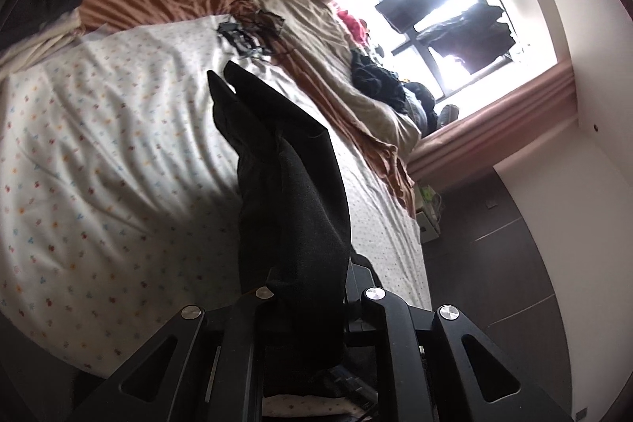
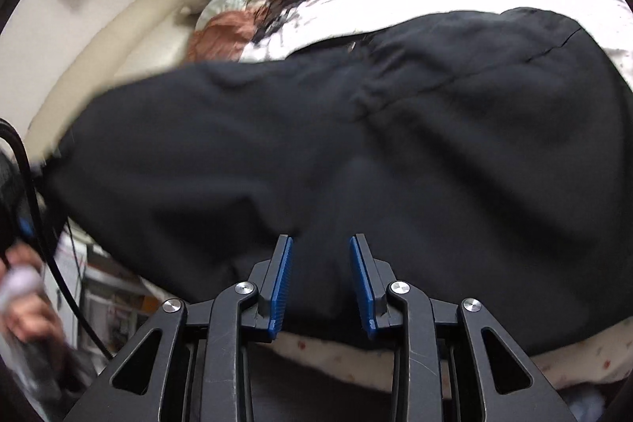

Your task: Fold large clothes

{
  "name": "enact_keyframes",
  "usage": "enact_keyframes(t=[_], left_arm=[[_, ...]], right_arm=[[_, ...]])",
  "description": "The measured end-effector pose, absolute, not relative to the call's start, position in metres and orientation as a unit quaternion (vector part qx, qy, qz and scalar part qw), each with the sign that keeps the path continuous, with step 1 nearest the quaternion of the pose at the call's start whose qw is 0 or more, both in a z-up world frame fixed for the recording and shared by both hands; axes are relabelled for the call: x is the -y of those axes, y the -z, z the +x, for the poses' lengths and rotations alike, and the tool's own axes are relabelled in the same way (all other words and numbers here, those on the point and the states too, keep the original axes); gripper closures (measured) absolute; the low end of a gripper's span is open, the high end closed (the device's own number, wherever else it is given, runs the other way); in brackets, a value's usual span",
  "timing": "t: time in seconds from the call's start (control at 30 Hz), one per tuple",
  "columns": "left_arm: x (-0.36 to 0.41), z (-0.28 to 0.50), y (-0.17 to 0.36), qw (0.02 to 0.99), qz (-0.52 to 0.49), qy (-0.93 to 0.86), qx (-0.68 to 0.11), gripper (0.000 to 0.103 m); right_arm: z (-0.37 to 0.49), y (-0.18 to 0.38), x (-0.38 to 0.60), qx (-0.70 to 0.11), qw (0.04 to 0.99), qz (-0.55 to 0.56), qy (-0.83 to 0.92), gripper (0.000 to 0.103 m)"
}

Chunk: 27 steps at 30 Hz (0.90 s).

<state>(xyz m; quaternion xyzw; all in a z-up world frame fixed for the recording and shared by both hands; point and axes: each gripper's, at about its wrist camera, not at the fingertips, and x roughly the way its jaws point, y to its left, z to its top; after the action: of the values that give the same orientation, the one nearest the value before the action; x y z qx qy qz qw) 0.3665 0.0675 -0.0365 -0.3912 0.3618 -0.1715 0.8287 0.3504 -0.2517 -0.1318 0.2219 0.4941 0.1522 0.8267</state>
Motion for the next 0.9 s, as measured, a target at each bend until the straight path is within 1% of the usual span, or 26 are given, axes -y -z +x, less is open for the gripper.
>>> enact_keyframes(t=[0.13, 0.3, 0.5, 0.63, 0.9], left_arm=[[-0.049, 0.375, 0.022, 0.832, -0.382, 0.183, -0.359, 0.09], [-0.011, 0.38, 0.016, 0.838, -0.35, 0.194, -0.372, 0.09], [0.025, 0.382, 0.01, 0.838, -0.331, 0.208, -0.38, 0.09], [0.047, 0.384, 0.003, 0.836, -0.324, 0.226, -0.38, 0.09], [0.103, 0.397, 0.005, 0.824, -0.3, 0.258, -0.406, 0.09]], right_arm=[[0.347, 0.152, 0.244, -0.511, 0.824, 0.203, -0.136, 0.074], [0.347, 0.178, 0.248, -0.518, 0.811, 0.235, -0.138, 0.074], [0.35, 0.191, 0.259, -0.528, 0.788, 0.275, -0.154, 0.074], [0.356, 0.179, 0.278, -0.541, 0.774, 0.284, -0.168, 0.074], [0.322, 0.118, 0.375, -0.465, 0.822, 0.308, -0.115, 0.074]])
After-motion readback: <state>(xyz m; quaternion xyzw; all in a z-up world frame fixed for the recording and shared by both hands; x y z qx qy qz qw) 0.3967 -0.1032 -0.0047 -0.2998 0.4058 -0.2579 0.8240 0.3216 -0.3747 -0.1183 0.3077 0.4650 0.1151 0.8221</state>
